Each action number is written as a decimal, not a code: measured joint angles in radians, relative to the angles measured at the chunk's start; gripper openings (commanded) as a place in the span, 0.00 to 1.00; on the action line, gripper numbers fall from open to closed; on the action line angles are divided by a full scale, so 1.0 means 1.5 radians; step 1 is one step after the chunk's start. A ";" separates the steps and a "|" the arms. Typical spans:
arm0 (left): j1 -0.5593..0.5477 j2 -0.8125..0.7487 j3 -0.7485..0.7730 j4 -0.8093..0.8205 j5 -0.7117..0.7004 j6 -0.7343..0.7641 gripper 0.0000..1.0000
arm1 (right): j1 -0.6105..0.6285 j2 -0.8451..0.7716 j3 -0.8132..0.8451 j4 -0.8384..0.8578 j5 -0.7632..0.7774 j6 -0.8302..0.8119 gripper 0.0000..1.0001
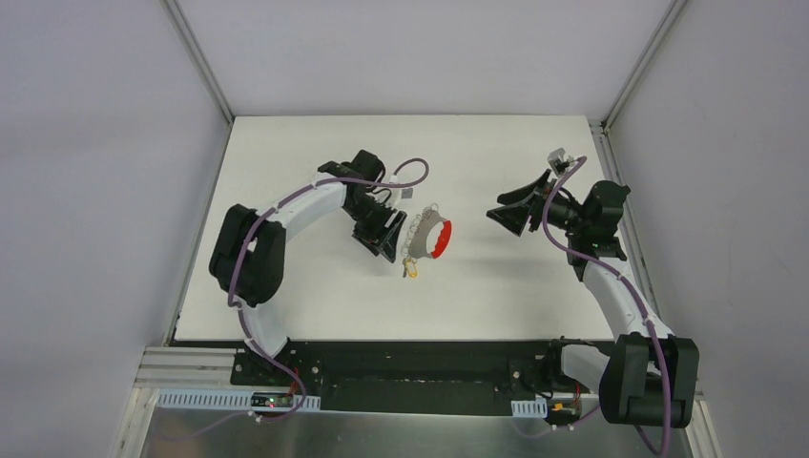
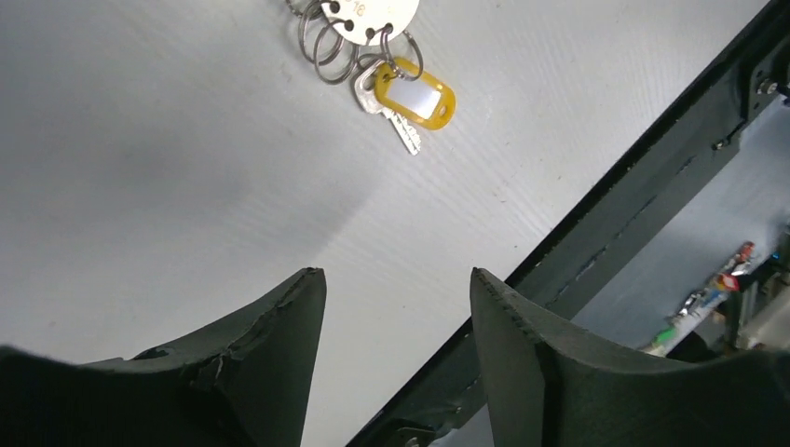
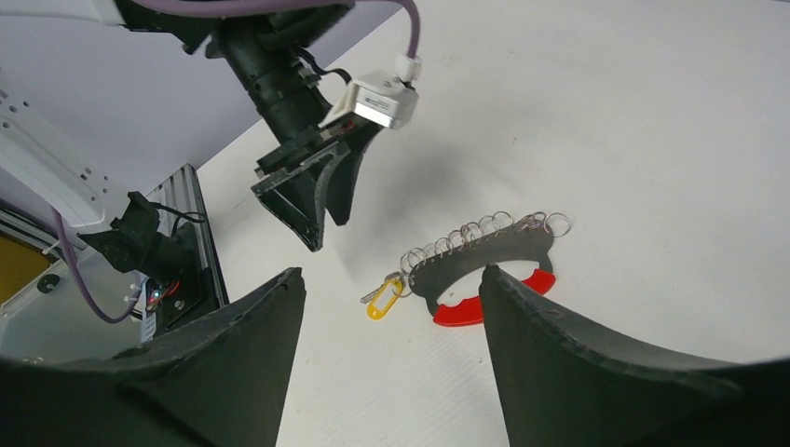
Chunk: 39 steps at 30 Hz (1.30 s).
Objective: Put the keys on the keyring
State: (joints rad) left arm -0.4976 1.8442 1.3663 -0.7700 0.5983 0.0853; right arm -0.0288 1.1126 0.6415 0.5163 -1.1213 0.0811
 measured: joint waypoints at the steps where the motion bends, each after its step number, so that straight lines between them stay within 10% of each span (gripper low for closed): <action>1: 0.000 -0.020 -0.006 0.001 -0.016 0.006 0.61 | 0.000 0.000 0.000 -0.001 0.001 -0.003 0.76; 10: 0.002 -0.189 -0.055 0.039 -0.176 0.043 0.68 | -0.002 0.000 0.008 -0.042 0.028 -0.031 0.99; 27: 0.230 -0.447 -0.132 0.147 -0.238 0.010 0.99 | -0.004 -0.015 0.101 -0.288 0.257 -0.167 1.00; 39: 0.285 -0.655 -0.235 0.218 -0.335 -0.031 0.99 | -0.004 -0.058 0.109 -0.319 0.311 -0.113 0.98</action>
State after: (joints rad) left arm -0.0700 0.8619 1.0142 -0.4435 0.0956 0.0383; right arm -0.0345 1.0252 0.8051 0.0383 -0.6544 -0.0883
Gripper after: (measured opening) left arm 0.990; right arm 0.987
